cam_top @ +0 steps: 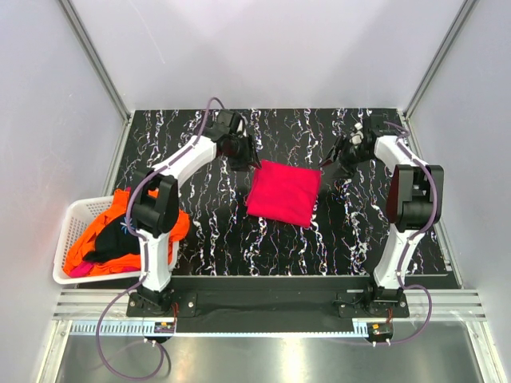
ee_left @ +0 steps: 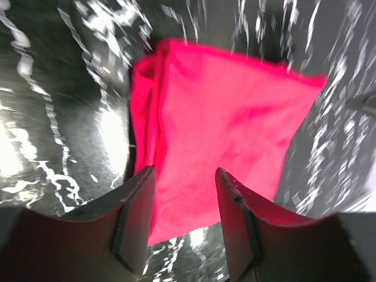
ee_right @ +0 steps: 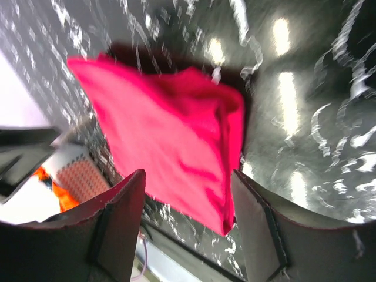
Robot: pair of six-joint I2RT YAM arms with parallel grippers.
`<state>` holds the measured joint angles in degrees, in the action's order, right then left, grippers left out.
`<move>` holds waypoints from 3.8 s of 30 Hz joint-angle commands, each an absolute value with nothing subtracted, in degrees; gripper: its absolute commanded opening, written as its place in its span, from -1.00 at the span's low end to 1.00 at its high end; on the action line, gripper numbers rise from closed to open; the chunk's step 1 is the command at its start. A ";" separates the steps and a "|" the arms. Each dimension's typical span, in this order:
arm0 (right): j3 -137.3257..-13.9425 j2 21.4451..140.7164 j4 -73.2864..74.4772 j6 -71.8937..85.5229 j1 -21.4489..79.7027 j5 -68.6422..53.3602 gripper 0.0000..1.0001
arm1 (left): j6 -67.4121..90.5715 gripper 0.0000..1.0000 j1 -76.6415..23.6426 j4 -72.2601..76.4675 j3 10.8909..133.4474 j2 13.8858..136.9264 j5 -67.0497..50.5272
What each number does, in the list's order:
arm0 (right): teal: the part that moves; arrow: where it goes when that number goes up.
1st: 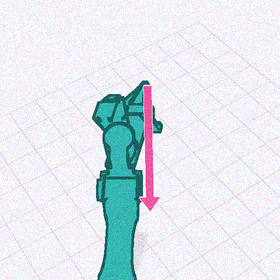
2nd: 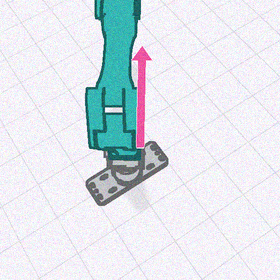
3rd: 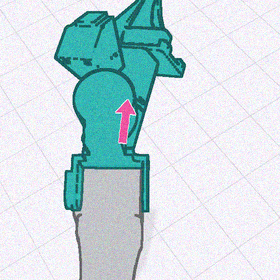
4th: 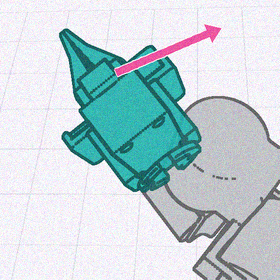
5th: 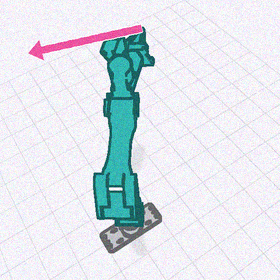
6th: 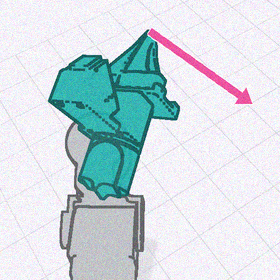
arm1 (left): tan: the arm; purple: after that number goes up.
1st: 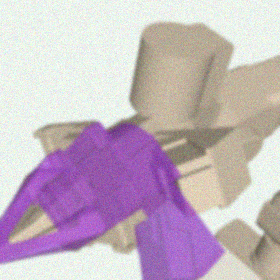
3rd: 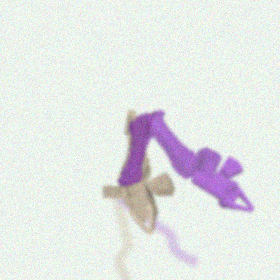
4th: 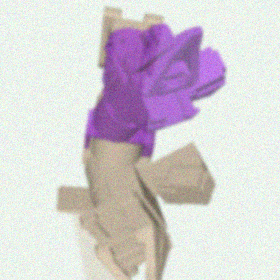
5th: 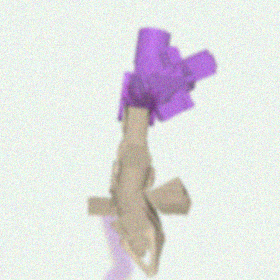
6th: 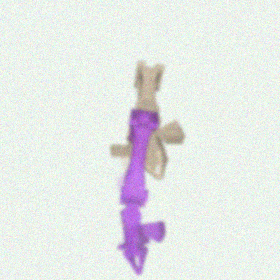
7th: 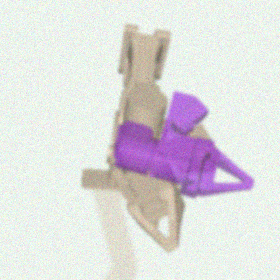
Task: Fold and stack the t-shirts
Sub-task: Fold the tshirt, then neatly place the folded tshirt to the corner
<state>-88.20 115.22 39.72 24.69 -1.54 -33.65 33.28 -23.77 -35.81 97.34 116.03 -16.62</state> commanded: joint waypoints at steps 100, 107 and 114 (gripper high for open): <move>-55.19 79.53 51.15 32.52 -46.58 21.18 -1.00 | 37.53 0.04 -28.30 -27.60 60.03 68.03 -31.20; -56.16 81.12 52.29 31.90 -46.58 21.36 -0.85 | 38.23 0.04 -28.04 -26.28 59.24 68.73 -31.90; -57.39 77.09 57.21 32.17 -45.97 20.92 0.25 | 39.29 0.04 -28.04 -25.14 59.15 69.43 -33.13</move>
<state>-54.22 80.62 53.84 32.16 -46.26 19.09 38.68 -28.38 -28.73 59.42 69.41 -30.68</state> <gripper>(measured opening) 0.616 0.525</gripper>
